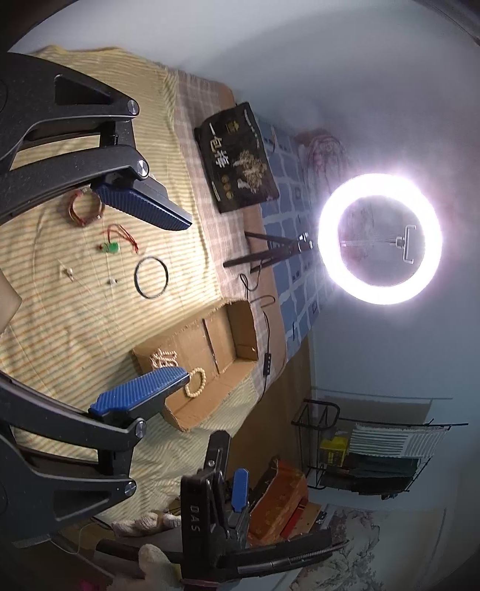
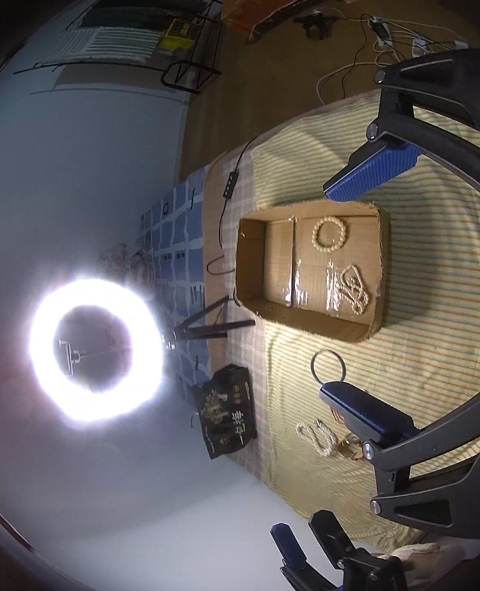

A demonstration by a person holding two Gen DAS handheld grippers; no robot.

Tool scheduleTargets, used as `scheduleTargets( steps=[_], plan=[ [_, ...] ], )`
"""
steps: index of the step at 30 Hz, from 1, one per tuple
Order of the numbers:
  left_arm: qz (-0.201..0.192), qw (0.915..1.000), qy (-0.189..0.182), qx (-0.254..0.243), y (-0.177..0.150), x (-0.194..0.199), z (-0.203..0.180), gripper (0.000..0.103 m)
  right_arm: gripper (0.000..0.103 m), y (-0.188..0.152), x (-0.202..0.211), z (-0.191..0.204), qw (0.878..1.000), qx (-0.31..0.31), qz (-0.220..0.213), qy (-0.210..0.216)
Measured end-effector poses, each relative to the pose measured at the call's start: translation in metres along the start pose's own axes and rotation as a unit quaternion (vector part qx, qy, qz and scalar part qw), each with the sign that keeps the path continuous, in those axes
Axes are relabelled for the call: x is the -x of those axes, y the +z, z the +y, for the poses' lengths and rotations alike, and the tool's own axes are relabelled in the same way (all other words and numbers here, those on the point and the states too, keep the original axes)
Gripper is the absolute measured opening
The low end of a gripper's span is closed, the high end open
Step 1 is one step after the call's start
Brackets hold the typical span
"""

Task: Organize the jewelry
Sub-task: 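Move both tools back over the remaining jewelry on the bed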

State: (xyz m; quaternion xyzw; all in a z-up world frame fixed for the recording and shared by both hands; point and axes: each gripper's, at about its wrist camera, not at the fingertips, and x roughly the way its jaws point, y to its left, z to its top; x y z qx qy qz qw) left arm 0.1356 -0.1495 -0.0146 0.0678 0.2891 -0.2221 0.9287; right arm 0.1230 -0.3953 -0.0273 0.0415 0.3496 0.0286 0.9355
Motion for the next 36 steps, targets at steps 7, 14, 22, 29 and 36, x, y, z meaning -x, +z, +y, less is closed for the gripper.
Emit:
scheduleTargets(
  steps=[7, 14, 22, 29, 36],
  plan=[
    [0.020, 0.9990, 0.034, 0.024, -0.023, 0.007, 0.040, 0.079, 0.103, -0.010, 0.000, 0.018, 1.000, 0.027, 0.000, 0.011],
    [0.050, 0.9945, 0.082, 0.043, -0.057, 0.013, 0.085, 0.079, 0.103, -0.018, -0.006, 0.035, 0.999, 0.050, 0.009, 0.016],
    [0.097, 0.9852, 0.105, 0.094, -0.091, 0.004, 0.129, 0.079, 0.103, -0.022, -0.025, 0.065, 0.993, 0.108, 0.041, 0.012],
    [0.131, 0.9725, 0.086, 0.173, -0.119, -0.012, 0.158, 0.079, 0.103, -0.028, -0.046, 0.094, 0.987, 0.136, 0.068, 0.043],
    [0.146, 0.9593, 0.050, 0.236, -0.130, -0.030, 0.176, 0.073, 0.090, -0.034, -0.079, 0.116, 0.980, 0.136, 0.118, 0.081]
  ],
)
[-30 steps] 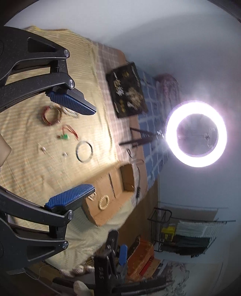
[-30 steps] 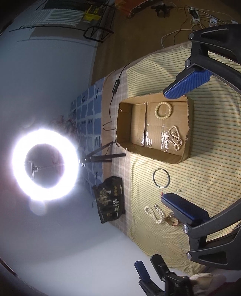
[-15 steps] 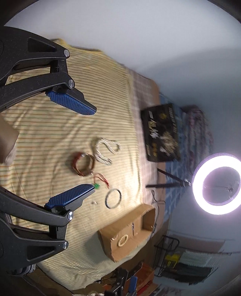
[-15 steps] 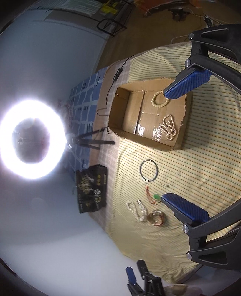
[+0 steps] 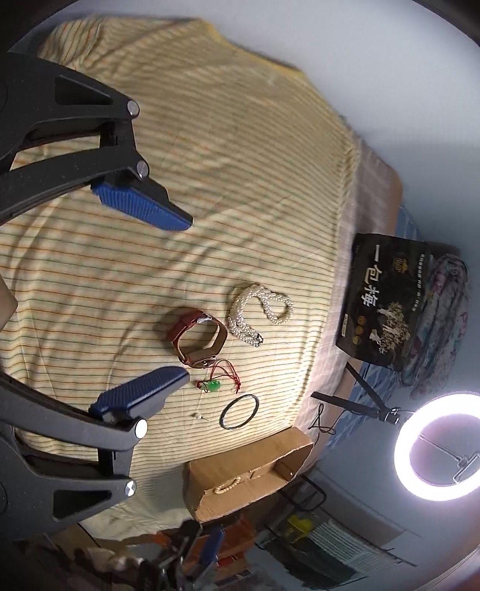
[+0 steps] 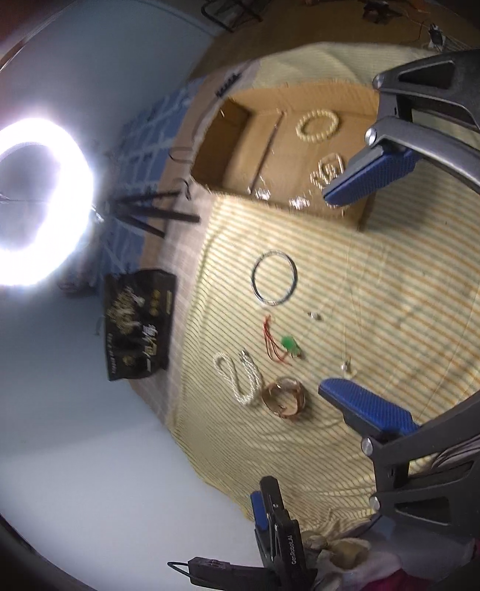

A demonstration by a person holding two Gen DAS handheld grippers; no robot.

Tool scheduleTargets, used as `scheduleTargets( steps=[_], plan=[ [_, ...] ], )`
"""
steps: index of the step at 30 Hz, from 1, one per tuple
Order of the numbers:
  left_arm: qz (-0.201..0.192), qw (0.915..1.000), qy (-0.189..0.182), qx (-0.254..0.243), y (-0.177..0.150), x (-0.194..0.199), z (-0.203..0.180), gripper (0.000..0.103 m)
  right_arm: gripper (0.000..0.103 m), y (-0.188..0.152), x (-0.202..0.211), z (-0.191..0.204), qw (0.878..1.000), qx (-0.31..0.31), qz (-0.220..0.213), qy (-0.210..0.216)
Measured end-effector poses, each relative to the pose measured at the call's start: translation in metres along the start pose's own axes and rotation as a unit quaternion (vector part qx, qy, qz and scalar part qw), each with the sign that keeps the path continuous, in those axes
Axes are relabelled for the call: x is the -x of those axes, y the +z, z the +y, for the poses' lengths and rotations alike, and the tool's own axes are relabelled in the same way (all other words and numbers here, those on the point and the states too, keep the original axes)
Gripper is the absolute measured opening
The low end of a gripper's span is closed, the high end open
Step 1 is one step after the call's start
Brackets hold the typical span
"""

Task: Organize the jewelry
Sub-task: 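Move both tools back over the remaining jewelry on the bed, then grasp the red leather watch with the left tool while the right tool grasps a pearl earring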

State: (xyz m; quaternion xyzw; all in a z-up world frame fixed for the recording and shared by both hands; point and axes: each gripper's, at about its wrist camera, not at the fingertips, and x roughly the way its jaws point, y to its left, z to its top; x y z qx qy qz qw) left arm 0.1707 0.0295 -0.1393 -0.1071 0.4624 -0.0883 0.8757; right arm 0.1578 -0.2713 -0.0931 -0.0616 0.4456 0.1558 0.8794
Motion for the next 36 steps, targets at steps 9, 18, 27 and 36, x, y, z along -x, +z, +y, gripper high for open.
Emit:
scheduleTargets(
  steps=[9, 18, 27, 36],
  plan=[
    [0.032, 0.9993, -0.019, -0.002, -0.005, -0.030, -0.005, 0.054, 0.065, -0.010, -0.056, 0.020, 0.998, 0.006, 0.057, 0.035],
    [0.052, 0.9980, -0.031, 0.015, -0.001, -0.061, -0.012, 0.045, 0.048, -0.015, -0.090, 0.026, 0.996, 0.009, 0.081, 0.034],
    [0.073, 0.9964, -0.032, 0.028, 0.000, -0.088, -0.010, 0.038, 0.039, -0.013, -0.109, 0.024, 0.995, -0.002, 0.090, 0.040],
    [0.082, 0.9957, -0.030, 0.031, 0.001, -0.103, -0.012, 0.033, 0.032, -0.006, -0.126, 0.017, 0.995, -0.015, 0.094, 0.042]
  ],
)
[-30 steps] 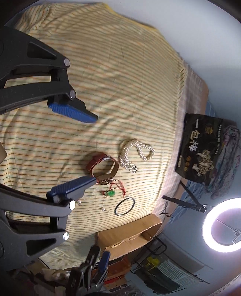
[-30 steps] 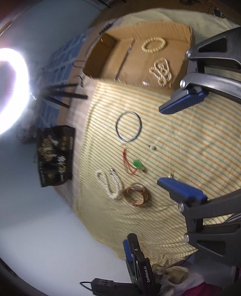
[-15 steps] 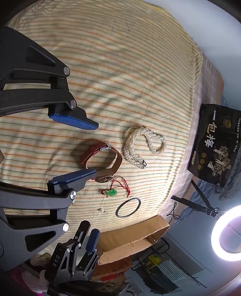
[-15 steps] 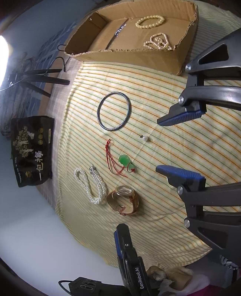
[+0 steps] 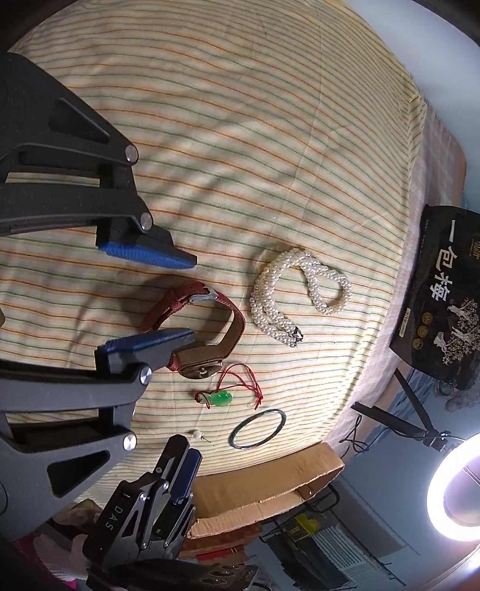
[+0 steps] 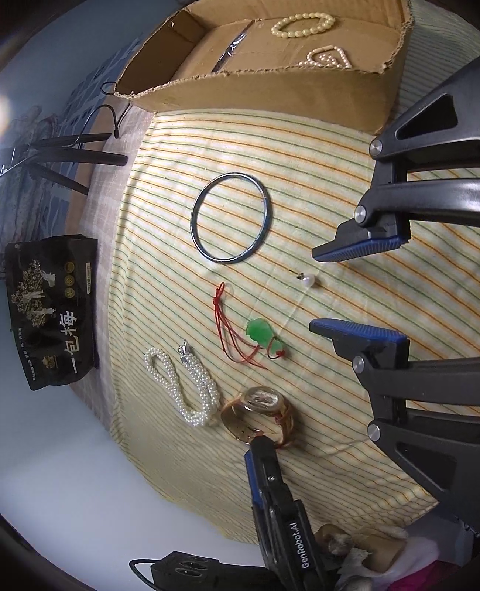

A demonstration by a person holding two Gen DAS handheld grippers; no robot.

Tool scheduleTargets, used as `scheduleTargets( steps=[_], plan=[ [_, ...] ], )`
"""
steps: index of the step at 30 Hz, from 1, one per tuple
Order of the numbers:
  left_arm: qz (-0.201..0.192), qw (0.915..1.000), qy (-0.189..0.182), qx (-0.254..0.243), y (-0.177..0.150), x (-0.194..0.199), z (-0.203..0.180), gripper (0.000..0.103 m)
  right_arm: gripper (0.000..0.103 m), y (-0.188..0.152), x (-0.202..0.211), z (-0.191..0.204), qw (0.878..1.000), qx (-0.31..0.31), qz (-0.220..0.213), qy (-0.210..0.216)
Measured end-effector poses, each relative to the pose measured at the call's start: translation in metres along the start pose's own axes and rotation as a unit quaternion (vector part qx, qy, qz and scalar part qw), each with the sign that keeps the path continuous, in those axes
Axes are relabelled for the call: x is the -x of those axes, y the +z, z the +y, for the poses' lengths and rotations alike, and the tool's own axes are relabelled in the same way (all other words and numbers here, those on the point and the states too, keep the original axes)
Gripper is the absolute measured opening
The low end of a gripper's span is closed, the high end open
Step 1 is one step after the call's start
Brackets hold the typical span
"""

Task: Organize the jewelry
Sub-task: 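Grasp the red leather watch with the left tool while the right tool grasps a pearl earring, then carry the red watch and pearl earring over the cardboard box with both tools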

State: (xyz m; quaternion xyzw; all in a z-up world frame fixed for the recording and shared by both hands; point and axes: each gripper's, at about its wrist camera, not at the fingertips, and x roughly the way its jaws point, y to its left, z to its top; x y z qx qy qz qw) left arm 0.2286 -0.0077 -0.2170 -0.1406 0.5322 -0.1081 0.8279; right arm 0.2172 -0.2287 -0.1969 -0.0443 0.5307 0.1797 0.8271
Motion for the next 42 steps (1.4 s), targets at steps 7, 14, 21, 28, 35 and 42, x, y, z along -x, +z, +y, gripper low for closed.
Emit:
scheduleTargets(
  steps=[7, 14, 21, 28, 35, 42],
  plan=[
    [0.003, 1.0000, 0.004, 0.000, 0.001, -0.005, 0.001, 0.031, 0.027, 0.004, -0.011, 0.002, 1.000, 0.008, 0.007, -0.010],
    [0.004, 1.0000, 0.006, -0.002, 0.004, -0.009, -0.001, 0.021, 0.017, 0.005, -0.018, 0.005, 0.999, 0.023, 0.017, -0.023],
    [-0.001, 0.9999, 0.011, -0.007, 0.003, -0.009, -0.003, 0.012, 0.007, 0.006, -0.016, 0.001, 0.999, 0.022, 0.016, -0.025],
    [-0.005, 0.9998, 0.015, -0.015, 0.001, -0.004, -0.007, 0.009, 0.006, 0.003, -0.008, 0.001, 1.000, 0.019, 0.004, -0.023],
    [-0.014, 0.9995, 0.018, -0.022, -0.003, 0.005, -0.010, 0.009, 0.006, -0.001, 0.007, -0.001, 1.000, 0.008, -0.013, -0.015],
    [-0.022, 0.9992, 0.018, -0.029, -0.007, 0.018, -0.015, 0.009, 0.006, -0.006, 0.029, 0.002, 0.999, 0.008, -0.034, -0.008]
  ],
)
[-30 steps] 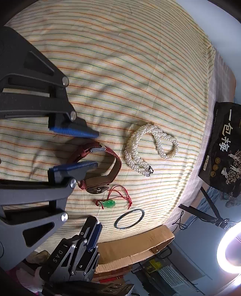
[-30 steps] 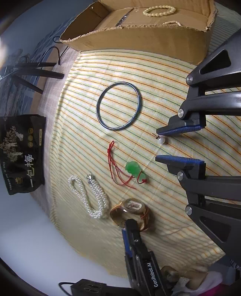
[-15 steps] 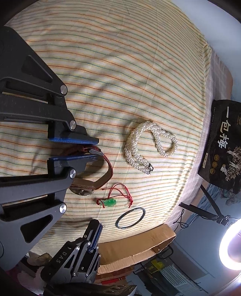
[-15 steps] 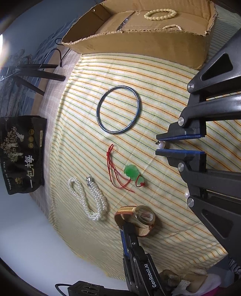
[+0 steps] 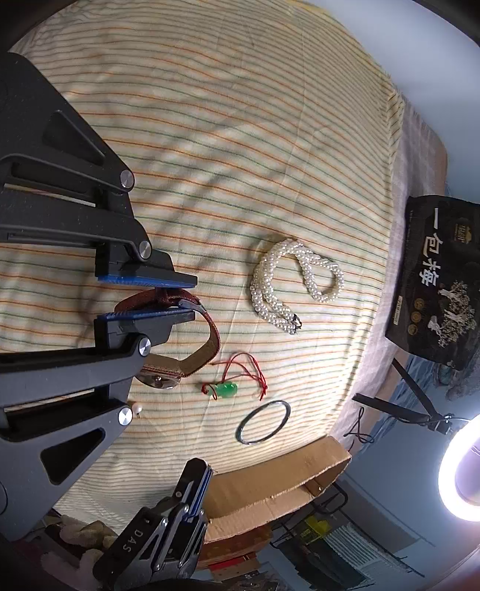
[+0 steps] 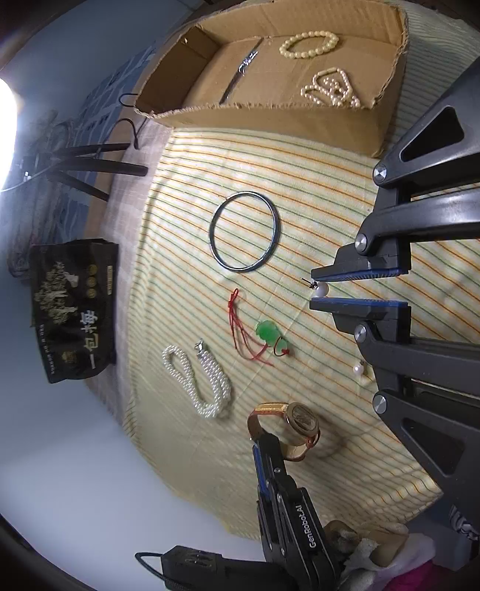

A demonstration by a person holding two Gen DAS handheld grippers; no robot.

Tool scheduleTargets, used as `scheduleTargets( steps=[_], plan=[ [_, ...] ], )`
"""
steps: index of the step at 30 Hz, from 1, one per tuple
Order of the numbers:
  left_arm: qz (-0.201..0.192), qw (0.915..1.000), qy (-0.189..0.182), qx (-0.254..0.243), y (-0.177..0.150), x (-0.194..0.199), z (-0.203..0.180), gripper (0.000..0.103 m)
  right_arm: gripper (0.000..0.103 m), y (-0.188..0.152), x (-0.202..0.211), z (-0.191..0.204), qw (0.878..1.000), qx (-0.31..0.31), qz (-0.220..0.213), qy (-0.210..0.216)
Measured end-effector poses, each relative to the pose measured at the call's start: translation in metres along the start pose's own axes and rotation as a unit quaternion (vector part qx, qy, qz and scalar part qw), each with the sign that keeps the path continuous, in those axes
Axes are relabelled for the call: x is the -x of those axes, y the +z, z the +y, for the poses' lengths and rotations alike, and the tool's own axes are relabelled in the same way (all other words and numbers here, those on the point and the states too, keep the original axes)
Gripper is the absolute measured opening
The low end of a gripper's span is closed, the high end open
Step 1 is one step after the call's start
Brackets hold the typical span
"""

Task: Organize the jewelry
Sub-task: 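Carry the red watch and pearl earring over the cardboard box with both tools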

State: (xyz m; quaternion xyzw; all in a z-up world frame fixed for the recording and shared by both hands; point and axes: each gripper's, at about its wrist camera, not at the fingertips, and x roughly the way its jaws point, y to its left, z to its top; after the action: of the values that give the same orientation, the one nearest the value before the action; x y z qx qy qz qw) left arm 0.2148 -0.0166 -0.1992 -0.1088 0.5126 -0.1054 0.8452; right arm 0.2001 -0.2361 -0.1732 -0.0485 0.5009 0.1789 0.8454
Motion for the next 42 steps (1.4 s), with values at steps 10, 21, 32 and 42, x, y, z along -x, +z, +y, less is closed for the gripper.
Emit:
scheduleTargets(
  steps=[10, 21, 32, 42],
  plan=[
    [-0.020, 0.9997, -0.010, -0.013, 0.003, 0.022, -0.016, 0.009, 0.006, -0.006, 0.040, -0.014, 0.999, -0.010, -0.035, 0.007],
    [-0.039, 0.9976, -0.037, -0.044, 0.011, 0.035, -0.059, 0.009, 0.006, -0.005, 0.087, -0.058, 0.996, -0.039, -0.079, -0.012],
    [-0.050, 0.9939, -0.066, -0.072, 0.027, 0.034, -0.109, 0.009, 0.006, 0.001, 0.115, -0.111, 0.990, -0.071, -0.112, -0.042],
    [-0.060, 0.9894, -0.082, -0.103, 0.050, 0.018, -0.156, 0.009, 0.006, 0.015, 0.114, -0.149, 0.987, -0.087, -0.122, -0.058]
  ],
)
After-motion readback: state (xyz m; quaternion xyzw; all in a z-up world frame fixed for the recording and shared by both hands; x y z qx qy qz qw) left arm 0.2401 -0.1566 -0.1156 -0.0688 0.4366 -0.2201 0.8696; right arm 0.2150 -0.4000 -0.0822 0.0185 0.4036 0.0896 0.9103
